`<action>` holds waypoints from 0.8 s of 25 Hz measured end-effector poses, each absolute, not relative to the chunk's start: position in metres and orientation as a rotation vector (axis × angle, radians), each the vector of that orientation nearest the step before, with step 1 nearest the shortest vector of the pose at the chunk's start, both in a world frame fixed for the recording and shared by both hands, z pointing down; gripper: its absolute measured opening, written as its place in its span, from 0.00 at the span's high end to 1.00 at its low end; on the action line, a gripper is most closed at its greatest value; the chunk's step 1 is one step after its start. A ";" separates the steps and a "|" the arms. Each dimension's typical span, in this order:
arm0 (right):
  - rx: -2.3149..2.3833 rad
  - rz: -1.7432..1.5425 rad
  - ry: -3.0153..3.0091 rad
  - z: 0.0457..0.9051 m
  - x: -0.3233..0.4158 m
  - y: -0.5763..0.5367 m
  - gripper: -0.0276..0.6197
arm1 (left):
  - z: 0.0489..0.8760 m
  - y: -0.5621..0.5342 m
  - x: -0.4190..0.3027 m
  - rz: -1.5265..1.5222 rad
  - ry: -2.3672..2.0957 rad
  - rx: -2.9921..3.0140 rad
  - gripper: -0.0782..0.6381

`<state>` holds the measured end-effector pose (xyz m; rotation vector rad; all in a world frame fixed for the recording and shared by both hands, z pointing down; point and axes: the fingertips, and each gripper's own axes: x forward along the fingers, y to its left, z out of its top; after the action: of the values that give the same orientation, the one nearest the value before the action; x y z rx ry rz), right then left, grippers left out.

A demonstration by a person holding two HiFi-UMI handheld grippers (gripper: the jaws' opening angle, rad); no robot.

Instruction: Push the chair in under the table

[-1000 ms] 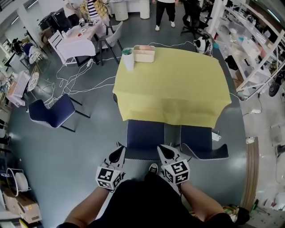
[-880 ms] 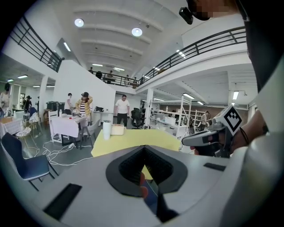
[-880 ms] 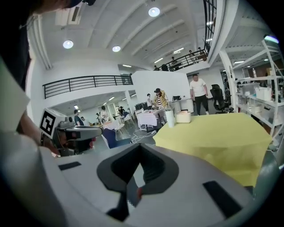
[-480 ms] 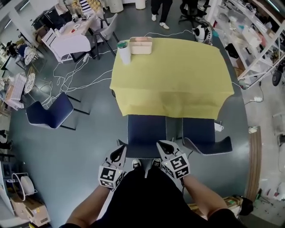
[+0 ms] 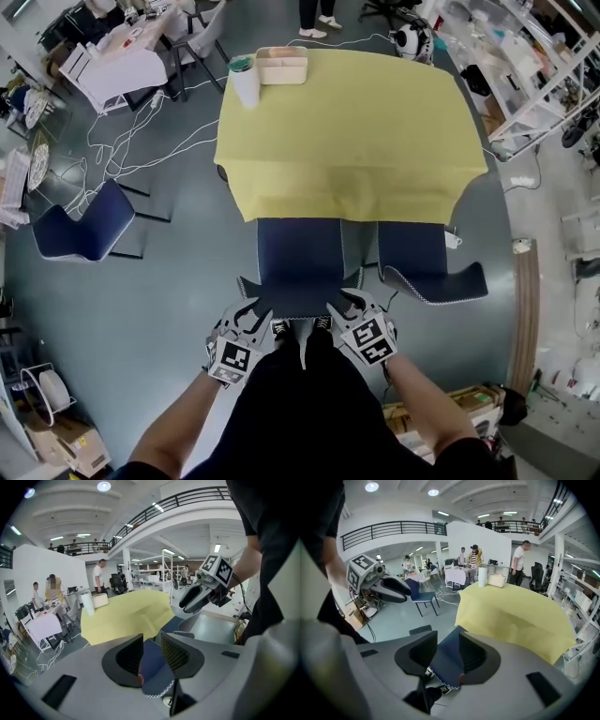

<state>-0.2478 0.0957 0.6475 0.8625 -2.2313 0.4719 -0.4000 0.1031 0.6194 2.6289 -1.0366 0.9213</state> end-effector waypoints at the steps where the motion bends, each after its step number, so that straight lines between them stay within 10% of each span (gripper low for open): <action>1: 0.829 0.467 -2.209 0.655 -0.249 0.099 0.72 | 0.627 0.105 -0.400 0.957 -1.003 2.635 0.71; 20: 0.344 0.233 -1.844 0.817 -0.246 0.152 0.61 | 0.805 0.148 -0.414 1.720 -0.451 2.548 0.55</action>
<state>-0.2462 0.1521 0.8166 0.3437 -1.8437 0.2329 -0.4138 0.1483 0.8052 2.5484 -0.4510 1.7199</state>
